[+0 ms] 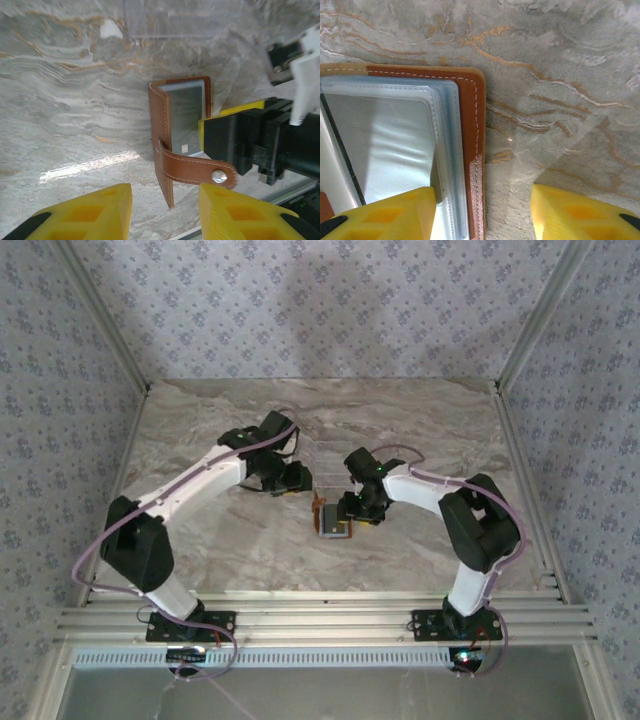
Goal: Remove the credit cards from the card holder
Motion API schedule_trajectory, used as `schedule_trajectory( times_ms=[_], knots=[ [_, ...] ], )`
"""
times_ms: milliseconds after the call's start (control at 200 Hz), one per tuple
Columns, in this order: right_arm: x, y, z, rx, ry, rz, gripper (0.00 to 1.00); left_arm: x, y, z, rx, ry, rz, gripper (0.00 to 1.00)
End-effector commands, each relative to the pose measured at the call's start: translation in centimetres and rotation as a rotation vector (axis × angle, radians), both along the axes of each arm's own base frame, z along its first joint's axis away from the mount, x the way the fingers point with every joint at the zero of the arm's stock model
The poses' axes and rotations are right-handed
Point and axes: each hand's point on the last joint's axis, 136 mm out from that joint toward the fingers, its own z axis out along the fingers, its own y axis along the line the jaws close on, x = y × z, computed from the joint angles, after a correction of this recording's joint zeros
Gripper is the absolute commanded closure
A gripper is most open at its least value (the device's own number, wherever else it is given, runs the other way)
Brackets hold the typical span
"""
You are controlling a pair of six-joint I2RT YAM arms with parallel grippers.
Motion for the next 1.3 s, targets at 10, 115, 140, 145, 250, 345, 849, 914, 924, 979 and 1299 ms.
schedule_trajectory(
  times_ms=[10, 115, 140, 145, 250, 345, 849, 914, 924, 979, 1299],
  knots=[
    [0.2, 0.7, -0.9, -0.001, 0.015, 0.026, 0.46, -0.9, -2.4, -0.2, -0.022, -0.016, -0.07, 0.6],
    [-0.1, 0.7, -1.1, -0.019, 0.018, 0.03, 0.46, -0.7, -4.4, 1.1, -0.096, -0.04, -0.07, 0.6],
    [-0.1, 0.8, -1.1, -0.02, 0.014, 0.032, 0.46, -0.8, -4.9, 1.4, -0.107, -0.045, -0.073, 0.6],
    [-0.1, 0.8, -1.1, -0.02, 0.014, 0.031, 0.46, -0.8, -5.0, 1.4, -0.109, -0.047, -0.073, 0.6],
    [-0.3, 0.8, -1.1, -0.029, 0.011, 0.04, 0.46, -1.8, -7.1, 1.8, -0.135, -0.064, -0.124, 0.63],
    [-0.3, 0.8, -1.2, -0.028, 0.016, 0.04, 0.46, -3.1, -8.2, 0.8, -0.121, -0.041, -0.168, 0.7],
    [-1.3, 0.6, -2.4, -0.035, 0.051, 0.047, 0.46, -5.1, -4.2, -7.5, 0.064, 0.066, -0.077, 0.79],
    [-1.4, 0.4, -2.5, -0.042, 0.055, 0.047, 0.46, -4.6, -3.1, -7.7, 0.089, 0.052, -0.042, 0.8],
    [-1.4, 0.4, -2.6, -0.044, 0.055, 0.045, 0.46, -4.5, -2.9, -7.7, 0.091, 0.051, -0.036, 0.8],
    [-1.5, 0.3, -2.6, -0.045, 0.057, 0.047, 0.46, -4.0, -2.2, -7.9, 0.099, 0.052, -0.003, 0.79],
    [-1.4, 0.3, -2.7, -0.055, 0.06, 0.058, 0.47, -2.4, 0.9, -10.2, 0.136, 0.105, 0.102, 0.79]
  ],
)
